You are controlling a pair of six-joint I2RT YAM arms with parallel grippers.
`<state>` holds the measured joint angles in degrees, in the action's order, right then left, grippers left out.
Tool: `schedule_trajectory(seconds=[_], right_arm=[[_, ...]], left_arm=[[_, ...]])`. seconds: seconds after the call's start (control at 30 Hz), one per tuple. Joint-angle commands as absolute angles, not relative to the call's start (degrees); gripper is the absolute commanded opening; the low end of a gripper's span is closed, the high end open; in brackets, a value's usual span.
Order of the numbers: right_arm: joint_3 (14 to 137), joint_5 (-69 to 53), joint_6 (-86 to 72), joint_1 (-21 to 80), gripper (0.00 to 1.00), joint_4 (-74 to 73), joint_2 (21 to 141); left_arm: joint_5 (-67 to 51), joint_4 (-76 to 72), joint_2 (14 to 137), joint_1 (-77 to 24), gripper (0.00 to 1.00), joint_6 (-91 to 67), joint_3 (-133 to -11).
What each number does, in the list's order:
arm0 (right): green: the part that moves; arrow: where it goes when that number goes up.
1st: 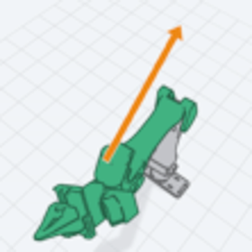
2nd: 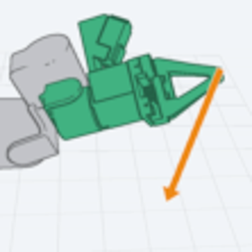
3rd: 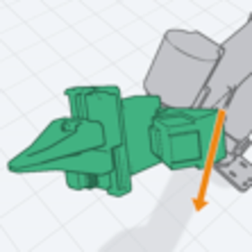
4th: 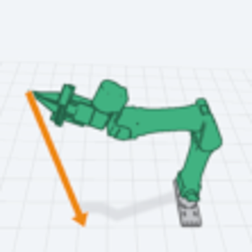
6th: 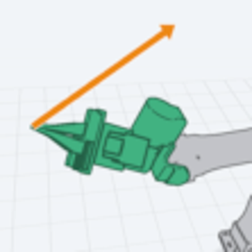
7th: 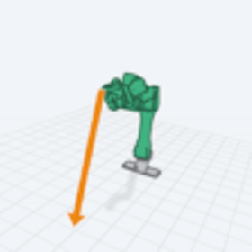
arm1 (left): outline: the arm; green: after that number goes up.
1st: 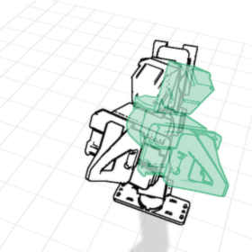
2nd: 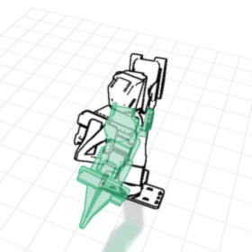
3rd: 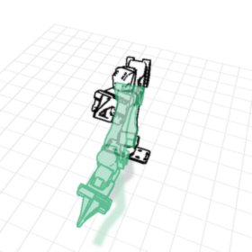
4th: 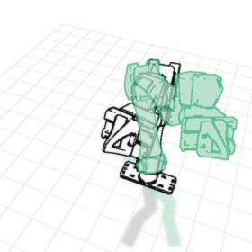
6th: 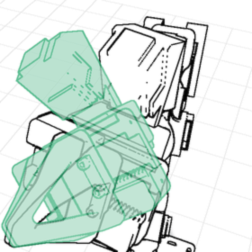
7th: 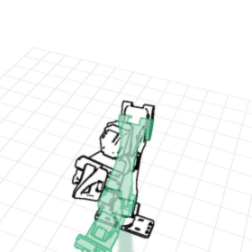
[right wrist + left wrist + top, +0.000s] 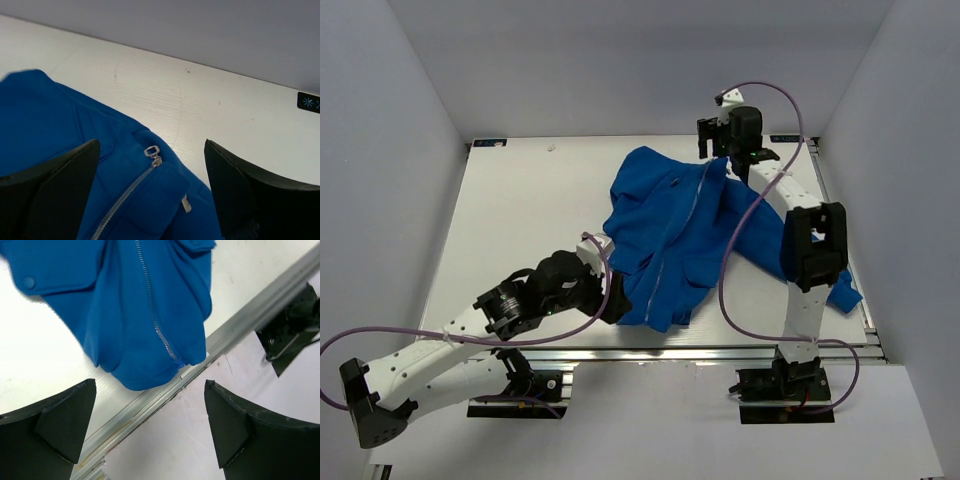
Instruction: Zip up the jacket
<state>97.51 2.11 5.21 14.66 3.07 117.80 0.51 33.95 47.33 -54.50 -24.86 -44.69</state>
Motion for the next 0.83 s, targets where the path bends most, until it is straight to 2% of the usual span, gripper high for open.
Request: schedule_trajectory(seconds=[0.0, 0.1, 0.2, 0.3, 0.43, 0.63, 0.8], right_arm=[[96.2, 2.5, -2.1, 15.0, 0.89, 3.1, 108.8], [95.5, 7.5, -8.1, 14.9, 0.89, -5.2, 103.0], [91.9, 10.4, -11.5, 14.8, 0.89, -13.1, 96.4], [87.4, 13.7, -17.9, 14.3, 0.89, -22.3, 90.0], [78.5, 14.1, -21.2, 14.0, 0.89, -26.3, 79.7], [65.9, 13.8, -22.8, 14.0, 0.89, -25.1, 67.4], [61.5, 12.9, -21.1, 14.0, 0.90, -22.3, 60.4]], left_arm=[[6.4, 36.3, 46.0, -54.6, 0.98, -29.1, -47.9], [18.0, 38.1, 48.6, -54.6, 0.98, -35.4, -51.1], [24.8, 38.9, 55.3, -54.3, 0.98, -39.4, -55.4], [30.1, 41.6, 64.7, -49.5, 0.98, -42.5, -62.5], [17.5, 37.5, 68.1, -32.9, 0.98, -40.0, -64.3], [15.8, 38.4, 67.0, -20.4, 0.98, -39.7, -67.0], [14.0, 40.3, 66.5, -15.6, 0.98, -39.7, -65.4]])
